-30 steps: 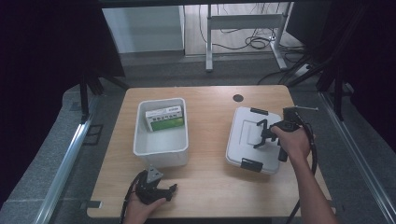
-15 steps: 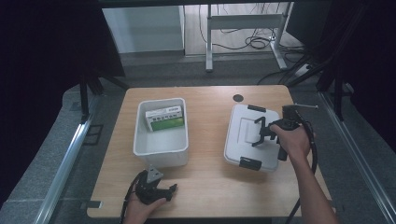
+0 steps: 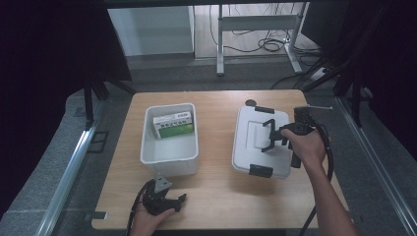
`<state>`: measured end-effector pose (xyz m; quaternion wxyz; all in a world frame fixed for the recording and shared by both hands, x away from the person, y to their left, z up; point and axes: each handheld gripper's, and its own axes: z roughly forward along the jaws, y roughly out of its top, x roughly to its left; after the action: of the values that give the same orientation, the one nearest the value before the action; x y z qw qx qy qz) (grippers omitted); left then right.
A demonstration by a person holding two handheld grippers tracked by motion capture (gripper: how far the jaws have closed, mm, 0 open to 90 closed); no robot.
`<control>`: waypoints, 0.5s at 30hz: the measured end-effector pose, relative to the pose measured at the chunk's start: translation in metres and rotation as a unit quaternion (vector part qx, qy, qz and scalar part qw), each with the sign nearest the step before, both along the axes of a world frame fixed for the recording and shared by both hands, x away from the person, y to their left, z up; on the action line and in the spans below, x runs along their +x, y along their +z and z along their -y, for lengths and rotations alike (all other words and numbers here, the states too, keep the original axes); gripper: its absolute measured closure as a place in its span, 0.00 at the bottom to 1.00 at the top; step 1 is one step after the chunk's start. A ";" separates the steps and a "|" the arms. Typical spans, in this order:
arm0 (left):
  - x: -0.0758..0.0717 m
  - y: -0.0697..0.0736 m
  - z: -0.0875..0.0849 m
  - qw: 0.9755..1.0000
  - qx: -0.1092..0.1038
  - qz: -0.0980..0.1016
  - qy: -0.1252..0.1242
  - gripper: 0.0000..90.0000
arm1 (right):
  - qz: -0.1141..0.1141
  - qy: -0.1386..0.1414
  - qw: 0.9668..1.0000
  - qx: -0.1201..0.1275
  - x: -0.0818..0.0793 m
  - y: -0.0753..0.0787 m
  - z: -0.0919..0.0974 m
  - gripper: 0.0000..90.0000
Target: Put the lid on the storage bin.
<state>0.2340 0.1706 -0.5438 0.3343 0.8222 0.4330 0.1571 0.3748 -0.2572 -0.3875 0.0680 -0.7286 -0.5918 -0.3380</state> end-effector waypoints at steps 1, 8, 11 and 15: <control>0.000 0.000 0.000 1.000 0.000 0.000 0.000 0.14 | 0.001 0.001 1.000 0.002 0.000 0.000 -0.001 0.94; 0.000 0.000 0.000 1.000 0.000 0.000 0.000 0.14 | 0.003 0.014 1.000 -0.001 0.000 0.001 -0.008 0.94; 0.000 0.000 0.000 1.000 0.000 0.000 0.000 0.14 | 0.008 0.020 1.000 0.001 0.000 0.002 -0.013 0.94; 0.000 0.000 0.000 1.000 0.000 0.000 0.000 0.14 | 0.008 0.028 1.000 -0.001 -0.001 0.002 -0.018 0.94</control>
<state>0.2340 0.1707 -0.5438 0.3341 0.8224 0.4330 0.1568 0.3743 -0.2394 -0.3851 0.0721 -0.7090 -0.6133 -0.3406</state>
